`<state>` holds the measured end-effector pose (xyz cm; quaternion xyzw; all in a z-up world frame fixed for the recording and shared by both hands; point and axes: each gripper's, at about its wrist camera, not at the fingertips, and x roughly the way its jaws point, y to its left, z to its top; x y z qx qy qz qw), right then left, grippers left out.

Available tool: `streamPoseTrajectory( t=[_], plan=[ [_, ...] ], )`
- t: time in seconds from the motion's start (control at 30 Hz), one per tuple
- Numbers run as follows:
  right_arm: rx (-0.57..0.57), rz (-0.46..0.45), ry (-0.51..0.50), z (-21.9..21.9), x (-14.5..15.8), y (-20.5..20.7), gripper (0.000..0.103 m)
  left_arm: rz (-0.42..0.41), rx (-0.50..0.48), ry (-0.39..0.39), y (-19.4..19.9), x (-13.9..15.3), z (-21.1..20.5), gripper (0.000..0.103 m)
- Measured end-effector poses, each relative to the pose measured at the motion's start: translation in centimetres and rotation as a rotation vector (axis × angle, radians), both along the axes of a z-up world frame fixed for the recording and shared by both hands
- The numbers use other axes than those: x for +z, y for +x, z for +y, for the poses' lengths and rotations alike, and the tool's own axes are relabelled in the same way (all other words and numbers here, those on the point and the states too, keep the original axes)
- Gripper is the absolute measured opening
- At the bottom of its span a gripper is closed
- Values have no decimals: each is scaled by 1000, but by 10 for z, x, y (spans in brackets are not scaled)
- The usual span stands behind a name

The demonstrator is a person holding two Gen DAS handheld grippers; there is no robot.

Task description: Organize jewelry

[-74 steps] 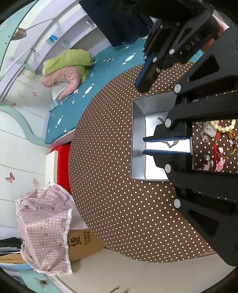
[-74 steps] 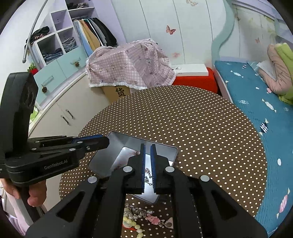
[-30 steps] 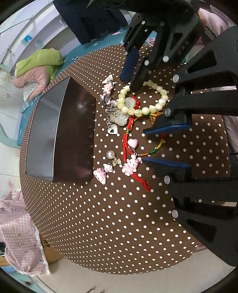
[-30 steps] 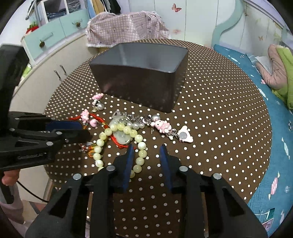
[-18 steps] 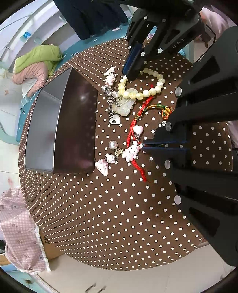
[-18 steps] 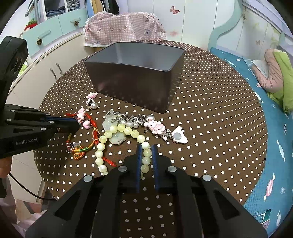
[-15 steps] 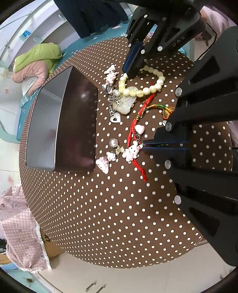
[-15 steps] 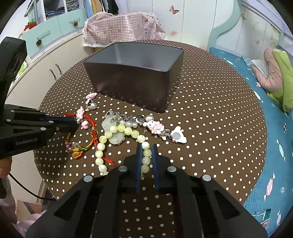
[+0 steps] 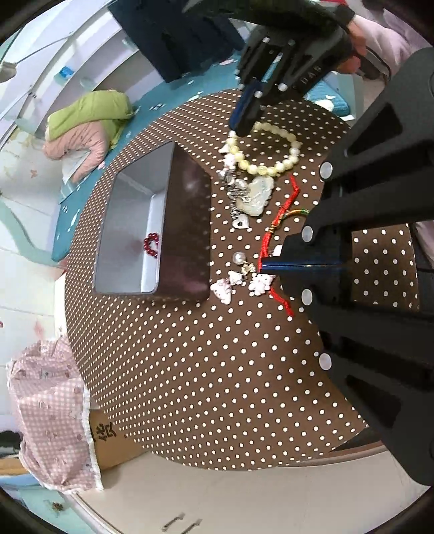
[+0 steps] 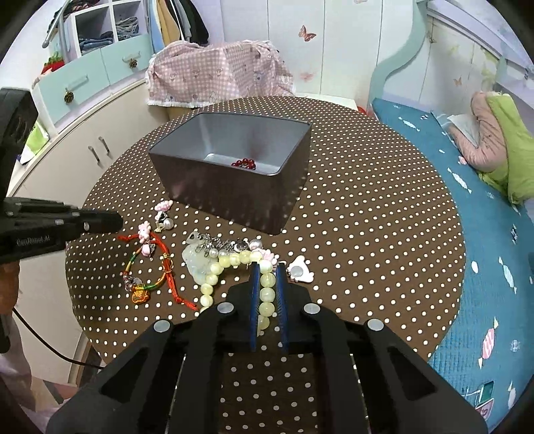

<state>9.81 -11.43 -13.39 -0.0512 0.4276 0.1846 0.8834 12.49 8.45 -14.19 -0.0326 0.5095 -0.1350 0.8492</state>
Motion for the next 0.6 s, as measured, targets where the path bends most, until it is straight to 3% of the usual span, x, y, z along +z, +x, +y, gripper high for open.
streamPoseTrajectory(
  t=[0.07, 0.27, 0.43, 0.53, 0.6],
  plan=[
    [2, 5, 3, 1, 0, -2, 8, 14, 1, 16, 1, -7, 0, 3],
    [10, 26, 2, 4, -5, -1, 8, 43, 44, 16, 14, -20, -1, 32],
    [20, 27, 1, 7, -6, -1, 8, 56, 75, 48, 28, -26, -8, 31],
    [22, 31, 0, 8, -7, 0, 8, 48, 39, 59, 28, -26, -17, 19],
    [20, 33, 0, 7, -7, 1, 8, 41, 37, 75, 28, -25, -20, 19]
  ],
)
